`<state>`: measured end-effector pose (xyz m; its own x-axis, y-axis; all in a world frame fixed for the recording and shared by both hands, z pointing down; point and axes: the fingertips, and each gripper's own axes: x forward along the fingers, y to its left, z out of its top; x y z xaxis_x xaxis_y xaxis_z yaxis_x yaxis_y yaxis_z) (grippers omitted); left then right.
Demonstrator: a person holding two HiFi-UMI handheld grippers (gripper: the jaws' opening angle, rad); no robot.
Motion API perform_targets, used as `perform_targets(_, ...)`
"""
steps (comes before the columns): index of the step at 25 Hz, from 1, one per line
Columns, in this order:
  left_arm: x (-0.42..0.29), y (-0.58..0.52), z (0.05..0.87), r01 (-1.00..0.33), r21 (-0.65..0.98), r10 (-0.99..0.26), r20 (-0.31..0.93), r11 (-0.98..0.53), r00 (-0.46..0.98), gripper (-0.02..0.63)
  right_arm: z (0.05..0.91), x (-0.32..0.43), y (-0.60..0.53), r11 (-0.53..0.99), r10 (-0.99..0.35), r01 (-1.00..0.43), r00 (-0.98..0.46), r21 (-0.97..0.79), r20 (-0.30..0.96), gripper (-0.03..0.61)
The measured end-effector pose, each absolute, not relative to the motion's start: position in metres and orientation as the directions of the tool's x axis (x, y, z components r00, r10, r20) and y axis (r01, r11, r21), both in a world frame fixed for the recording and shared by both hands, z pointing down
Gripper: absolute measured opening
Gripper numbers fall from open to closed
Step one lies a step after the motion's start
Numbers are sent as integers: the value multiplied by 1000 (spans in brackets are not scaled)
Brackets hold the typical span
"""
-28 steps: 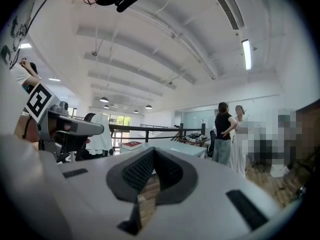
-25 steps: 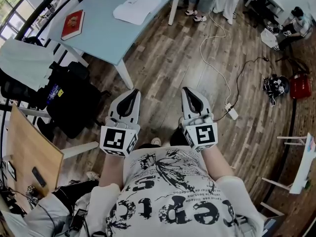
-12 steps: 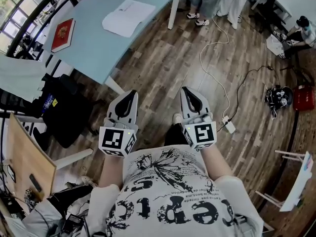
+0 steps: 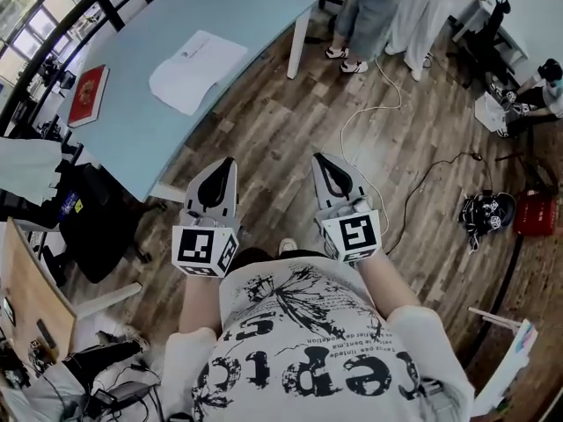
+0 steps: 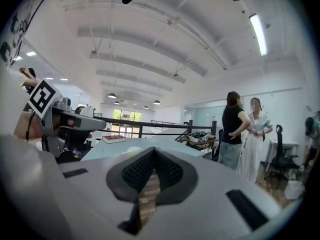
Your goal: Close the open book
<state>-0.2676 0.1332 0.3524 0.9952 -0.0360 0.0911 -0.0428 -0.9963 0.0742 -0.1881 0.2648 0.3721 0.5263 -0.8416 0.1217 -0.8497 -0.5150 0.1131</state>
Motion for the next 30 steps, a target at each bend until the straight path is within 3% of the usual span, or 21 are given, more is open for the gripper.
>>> perform_targets(7,-195,113,378,-115,104,-97,161,-988,982,18,389,-101,244,-475,-863,-876,483,84,147,9)
perform_targets(22,39,-36,373,-215,137,-200,114,-967,973,18,386,110,83,-303,-931,-936,331,181,154,9)
perform_targets(30,91,-102,378,-310,124,-292,141,-943,946,18,376,184,-5,-206,-965,-962,230,178,126,9)
